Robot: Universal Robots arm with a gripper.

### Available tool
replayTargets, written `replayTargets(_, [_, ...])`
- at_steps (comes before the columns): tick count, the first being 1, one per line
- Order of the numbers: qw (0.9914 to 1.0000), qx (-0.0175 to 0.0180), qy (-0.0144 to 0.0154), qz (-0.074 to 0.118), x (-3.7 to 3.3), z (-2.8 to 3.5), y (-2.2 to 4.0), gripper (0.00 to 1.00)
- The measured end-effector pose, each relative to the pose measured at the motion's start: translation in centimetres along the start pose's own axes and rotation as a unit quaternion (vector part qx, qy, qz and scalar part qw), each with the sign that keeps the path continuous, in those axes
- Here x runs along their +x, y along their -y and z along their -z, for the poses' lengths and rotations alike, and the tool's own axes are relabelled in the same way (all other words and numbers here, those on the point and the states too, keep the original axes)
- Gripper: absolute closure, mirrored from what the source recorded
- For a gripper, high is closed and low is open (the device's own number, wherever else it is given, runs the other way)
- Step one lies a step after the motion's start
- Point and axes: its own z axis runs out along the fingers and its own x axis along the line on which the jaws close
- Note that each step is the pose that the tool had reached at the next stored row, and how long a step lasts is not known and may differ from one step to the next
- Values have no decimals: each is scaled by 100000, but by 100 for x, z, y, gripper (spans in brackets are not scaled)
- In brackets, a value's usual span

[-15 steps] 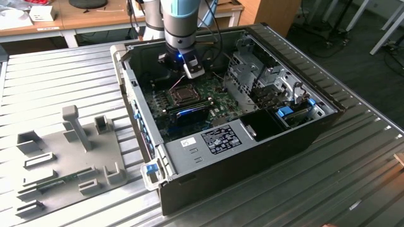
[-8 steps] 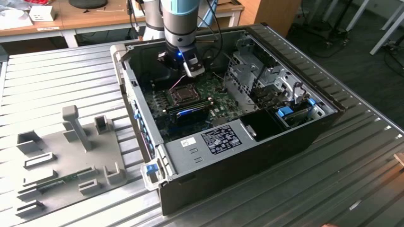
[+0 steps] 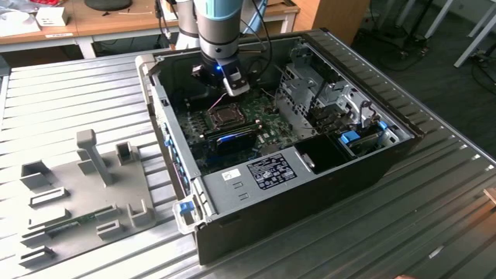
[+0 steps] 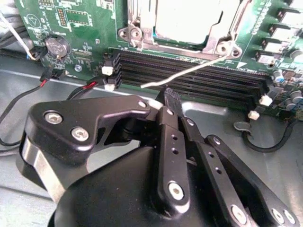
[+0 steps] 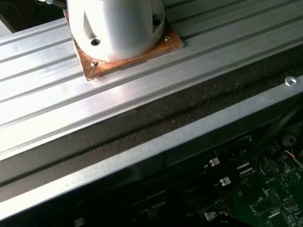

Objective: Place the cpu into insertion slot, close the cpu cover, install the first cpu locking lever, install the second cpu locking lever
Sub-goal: 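Install the first cpu locking lever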

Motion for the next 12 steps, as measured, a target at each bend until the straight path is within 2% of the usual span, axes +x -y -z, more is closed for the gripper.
replayTargets(12, [100000, -7, 20, 1, -19, 41, 50, 90])
